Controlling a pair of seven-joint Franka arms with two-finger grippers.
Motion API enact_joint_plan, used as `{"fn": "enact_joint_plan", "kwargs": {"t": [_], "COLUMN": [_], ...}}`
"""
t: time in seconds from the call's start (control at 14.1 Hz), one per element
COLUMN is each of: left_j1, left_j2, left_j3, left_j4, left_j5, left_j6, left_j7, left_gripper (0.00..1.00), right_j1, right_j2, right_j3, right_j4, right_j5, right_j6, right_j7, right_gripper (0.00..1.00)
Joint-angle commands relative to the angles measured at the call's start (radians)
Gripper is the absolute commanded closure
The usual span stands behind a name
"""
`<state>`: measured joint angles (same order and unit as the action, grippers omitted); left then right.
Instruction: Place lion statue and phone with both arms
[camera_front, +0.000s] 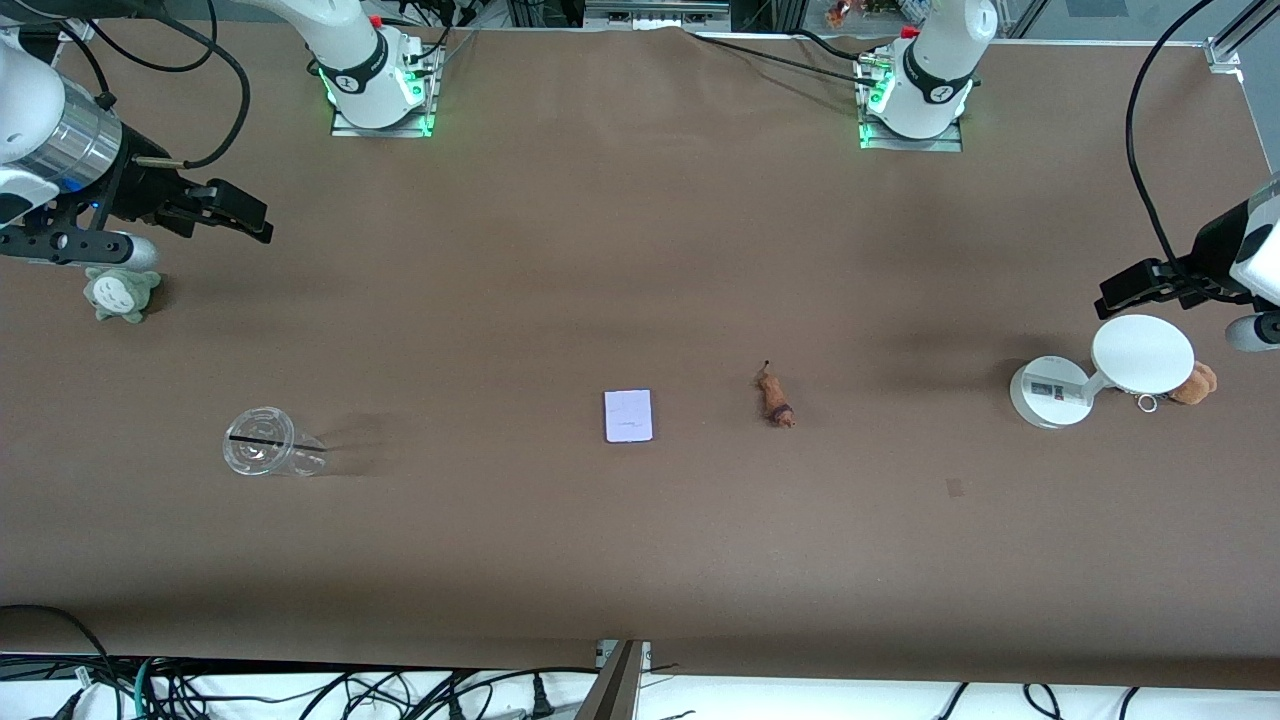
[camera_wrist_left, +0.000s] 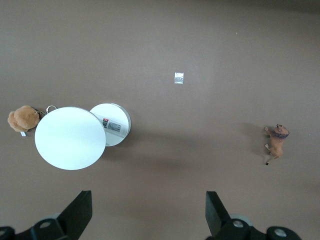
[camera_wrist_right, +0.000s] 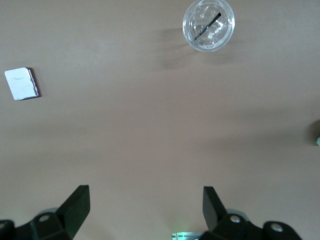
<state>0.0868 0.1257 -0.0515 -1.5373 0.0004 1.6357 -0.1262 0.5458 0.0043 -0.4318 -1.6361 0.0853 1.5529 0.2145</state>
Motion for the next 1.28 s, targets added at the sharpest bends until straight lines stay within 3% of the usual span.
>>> {"fn": "enact_joint_plan", "kwargs": {"t": [0.0,0.43,0.64,0.78,1.21], "left_j1": [0.008,-0.021,-0.079,-0.145,-0.356], "left_j2": [0.018,0.054,0.112,0.165,0.356], "left_j3": [-0.002,-0.011,-0.024,-0.024,-0.025], "left_j4": [0.036,0.037,0.037,0.042,0.039], "left_j5": [-0.013,-0.014,-0.03,-0.03,-0.028], "left_j6": [-0.034,-0.036,-0.025,0.069,0.326], "left_j7": [0.025,0.016,-0.015,-0.151,-0.458], "left_gripper": [0.0,0.0,0.0,0.0,0.0], "right_j1": [0.0,-0.038,-0.245,-0.32,-0.294], "right_j2": [-0.021,-0.015,-0.017,-0.017,0.016], "right_j3": [-0.001,0.013,0.21,0.277,0.298], "right_j4": [-0.016,-0.014,-0.016,-0.016,-0.017], "right_j5": [-0.028,-0.032,-0.032,-0.029,-0.015], "right_j6": [0.0,-0.002,-0.004,-0.004,0.029], "right_j7": [-0.012,-0.012,-0.029,-0.033,-0.017], "right_gripper": [0.0,0.0,0.0,0.0,0.0]}}
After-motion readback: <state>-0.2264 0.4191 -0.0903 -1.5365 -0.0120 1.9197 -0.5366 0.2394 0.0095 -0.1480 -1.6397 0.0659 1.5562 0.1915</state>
